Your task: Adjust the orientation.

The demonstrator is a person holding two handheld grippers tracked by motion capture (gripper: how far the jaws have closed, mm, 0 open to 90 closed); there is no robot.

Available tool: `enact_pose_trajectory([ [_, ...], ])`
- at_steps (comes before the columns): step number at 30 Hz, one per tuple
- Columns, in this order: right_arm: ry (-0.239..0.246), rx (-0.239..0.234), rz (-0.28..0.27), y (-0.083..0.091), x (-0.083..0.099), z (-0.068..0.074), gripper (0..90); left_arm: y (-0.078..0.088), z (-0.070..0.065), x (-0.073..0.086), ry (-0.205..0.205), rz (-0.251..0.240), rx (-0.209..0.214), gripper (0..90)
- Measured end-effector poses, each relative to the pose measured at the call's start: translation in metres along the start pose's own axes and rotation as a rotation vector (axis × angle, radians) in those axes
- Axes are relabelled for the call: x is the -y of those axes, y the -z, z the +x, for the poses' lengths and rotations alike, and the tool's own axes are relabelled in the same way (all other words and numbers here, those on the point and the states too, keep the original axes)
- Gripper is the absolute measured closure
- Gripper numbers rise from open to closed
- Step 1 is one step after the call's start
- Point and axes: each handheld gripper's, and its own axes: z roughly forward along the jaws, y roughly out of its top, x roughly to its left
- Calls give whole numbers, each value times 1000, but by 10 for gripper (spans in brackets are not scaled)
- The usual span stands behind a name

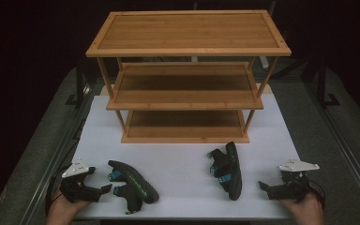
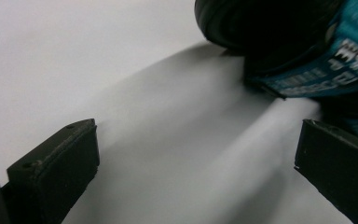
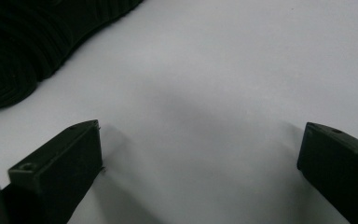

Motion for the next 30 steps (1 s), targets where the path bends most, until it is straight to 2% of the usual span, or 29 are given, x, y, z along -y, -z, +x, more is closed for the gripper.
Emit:
enact_pose_trajectory([
  [3, 0, 0, -2, 0, 0, 0, 0, 3, 1, 1, -13, 1, -15, 0],
  [4, 0, 1, -2, 0, 0, 0, 0, 6, 1, 3, -15, 16, -36, 0],
  [10, 0, 0, -3, 0, 0, 0, 0, 22, 1, 10, 12, -28, -23, 4],
  [13, 0, 0, -1, 0, 0, 0, 0, 32, -3, 15, 10, -56, -5, 70],
  [14, 0, 0, -2, 0, 0, 0, 0, 38, -8, 16, -5, -75, 8, 158],
  [15, 0, 0, -2, 0, 0, 0, 0, 38, -8, 16, -5, -75, 8, 177],
  [17, 0, 0, -3, 0, 0, 0, 0, 43, -14, 15, -10, -100, 28, 187],
  [19, 0, 1, -3, 0, 0, 0, 0, 46, -20, 14, -33, -118, 54, 321],
  [21, 0, 1, -3, 0, 0, 0, 0, 47, -25, 10, -55, -129, 85, 344],
  [22, 1, 0, -3, 0, 0, 0, 0, 47, -31, 7, -83, -132, 112, 419],
  [24, 0, 1, -3, 0, 0, 0, 0, 45, -36, 4, -106, -126, 145, 475],
  [25, 0, 1, -3, 0, 0, 0, 0, 45, -36, 4, -106, -126, 145, 501],
  [26, 0, 1, -3, 0, 0, 0, 0, 43, -40, 2, -126, -116, 168, 502],
  [27, 0, 1, -3, 0, 0, 0, 0, 43, -40, 2, -126, -116, 168, 518],
  [30, 0, 0, -4, 0, 0, 0, 0, 39, -48, 1, -169, -100, 212, 557],
])
